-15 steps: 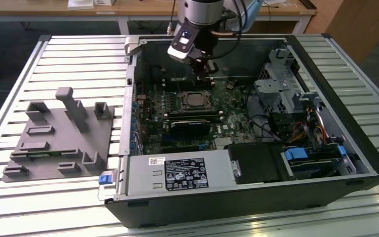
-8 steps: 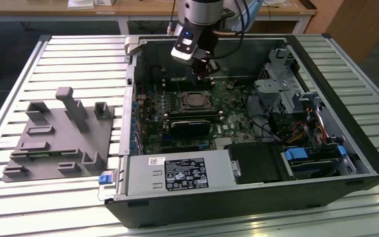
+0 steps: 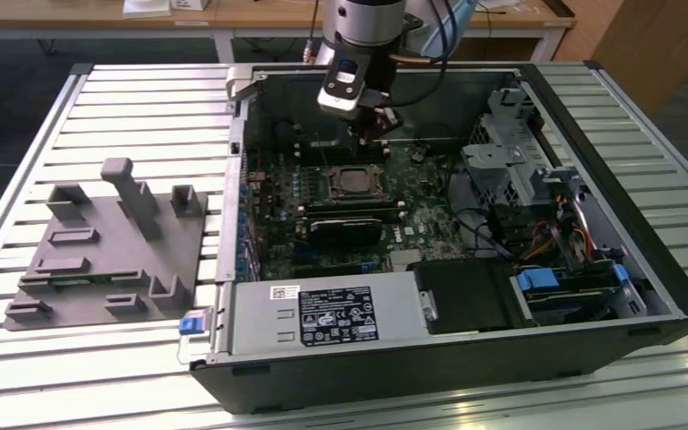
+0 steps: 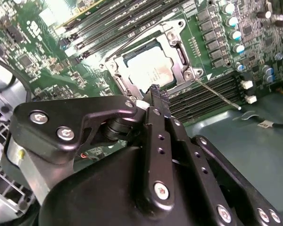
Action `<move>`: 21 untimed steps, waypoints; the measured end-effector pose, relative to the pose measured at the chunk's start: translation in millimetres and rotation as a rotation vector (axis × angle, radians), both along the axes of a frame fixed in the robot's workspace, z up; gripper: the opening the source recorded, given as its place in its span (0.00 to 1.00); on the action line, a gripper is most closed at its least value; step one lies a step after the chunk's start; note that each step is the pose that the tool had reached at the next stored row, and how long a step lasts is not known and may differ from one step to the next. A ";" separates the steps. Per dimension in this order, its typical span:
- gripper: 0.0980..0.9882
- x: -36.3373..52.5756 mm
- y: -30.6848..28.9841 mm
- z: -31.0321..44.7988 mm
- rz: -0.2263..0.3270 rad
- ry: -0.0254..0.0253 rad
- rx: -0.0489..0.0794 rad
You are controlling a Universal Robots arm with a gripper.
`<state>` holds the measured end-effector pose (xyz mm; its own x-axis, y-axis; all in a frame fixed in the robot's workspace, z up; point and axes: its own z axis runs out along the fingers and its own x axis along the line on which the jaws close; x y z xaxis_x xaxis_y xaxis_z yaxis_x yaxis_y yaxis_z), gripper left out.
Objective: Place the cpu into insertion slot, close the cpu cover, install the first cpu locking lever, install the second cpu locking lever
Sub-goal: 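Install the first cpu locking lever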
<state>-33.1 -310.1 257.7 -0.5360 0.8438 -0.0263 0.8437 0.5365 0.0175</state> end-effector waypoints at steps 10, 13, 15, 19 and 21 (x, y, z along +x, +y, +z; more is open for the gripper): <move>0.01 0.0 0.0 0.0 0.108 0.0000 0.000; 0.01 0.0 0.0 0.0 0.136 0.0000 0.000; 0.01 0.0 0.0 0.0 0.159 0.0000 0.000; 0.01 0.0 0.0 0.0 0.217 0.0000 0.000; 0.01 0.0 0.0 0.0 0.252 0.0000 0.000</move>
